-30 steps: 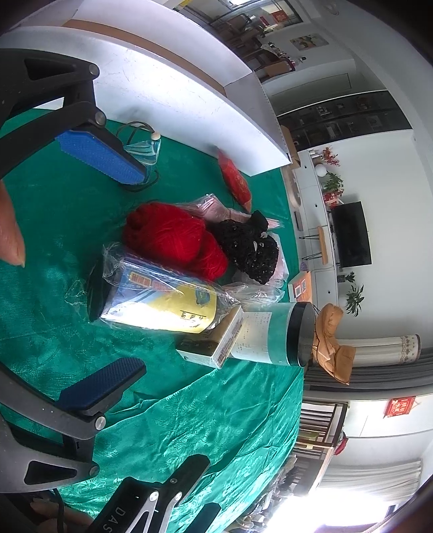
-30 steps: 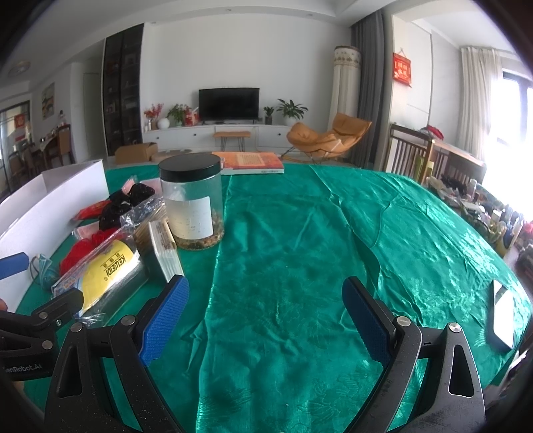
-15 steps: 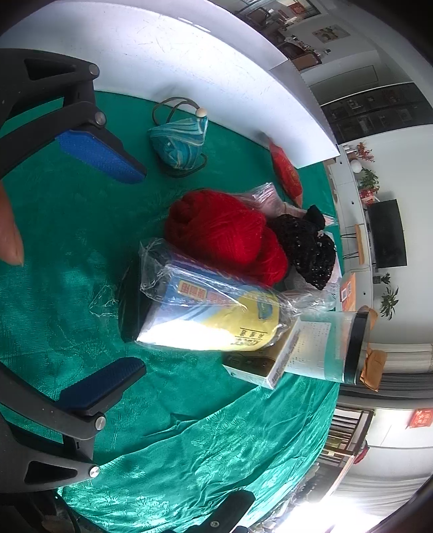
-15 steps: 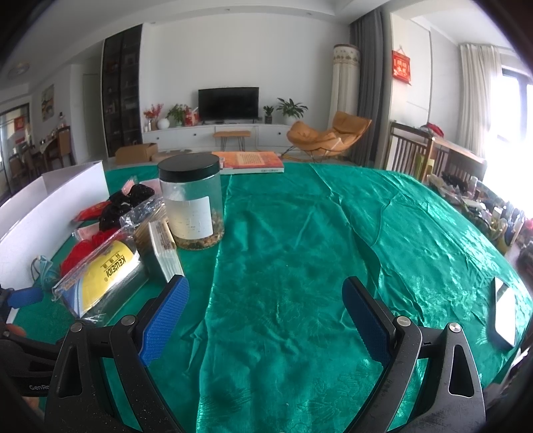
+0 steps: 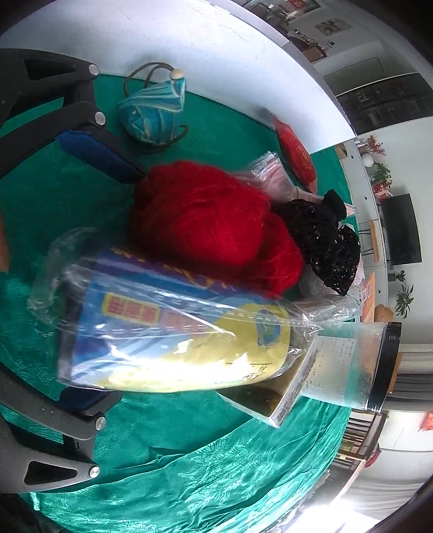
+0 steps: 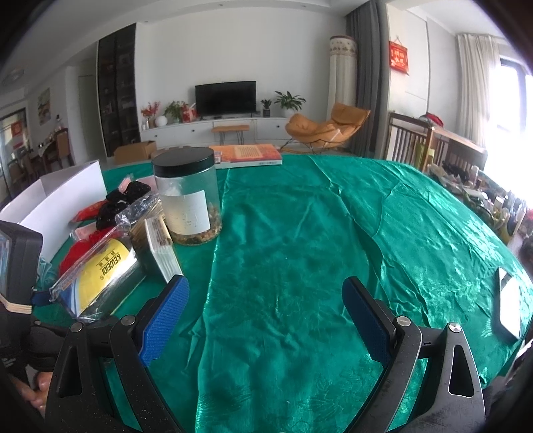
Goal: Organize soft objects
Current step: 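Grasp the blue garbage-bag roll with the left tool while the right tool grasps the small white box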
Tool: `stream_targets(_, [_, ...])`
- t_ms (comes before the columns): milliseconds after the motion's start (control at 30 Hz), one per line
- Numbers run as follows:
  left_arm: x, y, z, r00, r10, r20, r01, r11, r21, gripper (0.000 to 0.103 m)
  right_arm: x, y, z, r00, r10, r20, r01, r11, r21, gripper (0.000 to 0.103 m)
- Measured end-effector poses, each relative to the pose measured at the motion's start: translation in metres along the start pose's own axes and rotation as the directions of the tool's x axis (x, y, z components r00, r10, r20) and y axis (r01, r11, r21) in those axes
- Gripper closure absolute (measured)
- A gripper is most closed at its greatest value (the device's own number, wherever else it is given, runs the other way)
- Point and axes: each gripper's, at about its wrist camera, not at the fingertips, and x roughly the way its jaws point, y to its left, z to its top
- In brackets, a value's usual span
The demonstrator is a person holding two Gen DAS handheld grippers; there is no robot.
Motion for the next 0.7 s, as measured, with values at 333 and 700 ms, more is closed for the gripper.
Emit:
stream_targets(333, [0.000,0.011,-0.005,0.998,-0.057,0.006,0.058,0.998,-0.021,0.000,0.009,-0.026,0.000,0.995,0.063,-0.078,-0.049,0.983,0.177,0.008])
stream_targets(700, [-0.028,0.030,-0.041,0.990,-0.124,-0.068,0.128,0.990,0.052,0.000,0.054,0.015,0.019,0.920,0.344,-0.186,-0.334,0.939,0.082,0.008])
